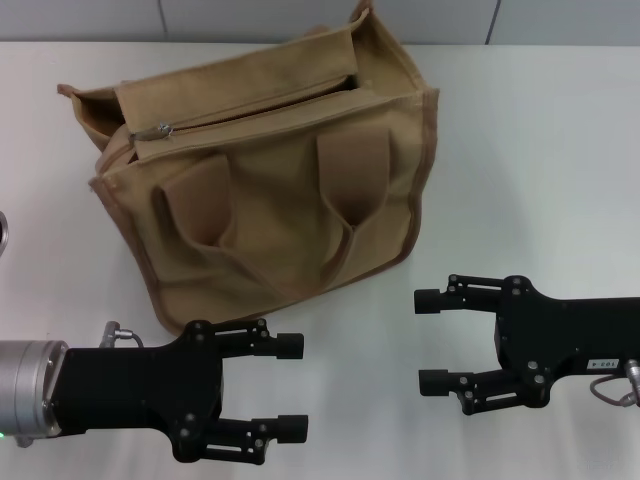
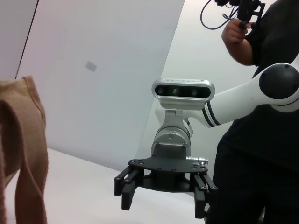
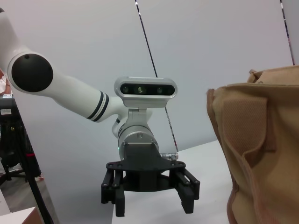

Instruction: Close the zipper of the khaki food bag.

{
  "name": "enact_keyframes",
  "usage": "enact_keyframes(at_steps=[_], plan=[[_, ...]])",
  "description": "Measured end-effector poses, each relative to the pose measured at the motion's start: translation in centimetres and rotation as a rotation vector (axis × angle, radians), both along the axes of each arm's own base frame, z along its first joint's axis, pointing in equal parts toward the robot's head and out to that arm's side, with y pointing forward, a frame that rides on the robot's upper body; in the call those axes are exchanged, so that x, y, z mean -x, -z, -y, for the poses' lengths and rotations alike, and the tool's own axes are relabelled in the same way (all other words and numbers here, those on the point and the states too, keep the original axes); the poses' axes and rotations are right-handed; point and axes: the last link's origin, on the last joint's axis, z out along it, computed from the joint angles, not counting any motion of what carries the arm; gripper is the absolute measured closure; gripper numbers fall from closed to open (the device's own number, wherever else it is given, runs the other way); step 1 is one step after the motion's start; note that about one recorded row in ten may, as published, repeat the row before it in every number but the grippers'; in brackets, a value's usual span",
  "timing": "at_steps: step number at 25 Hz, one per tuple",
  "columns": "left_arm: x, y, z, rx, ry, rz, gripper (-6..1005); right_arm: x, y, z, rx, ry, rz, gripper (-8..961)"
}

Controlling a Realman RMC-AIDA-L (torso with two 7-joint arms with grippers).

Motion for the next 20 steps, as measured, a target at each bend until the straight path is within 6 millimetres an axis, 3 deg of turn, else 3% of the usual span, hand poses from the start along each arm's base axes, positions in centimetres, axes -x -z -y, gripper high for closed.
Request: enact_keyframes(at_steps=[20], plan=[[-0.40,-0.79,0.16,-0.015,0.017,0.055,234,-0.07,0.00,0.04,-0.001,0.003,0.001,114]])
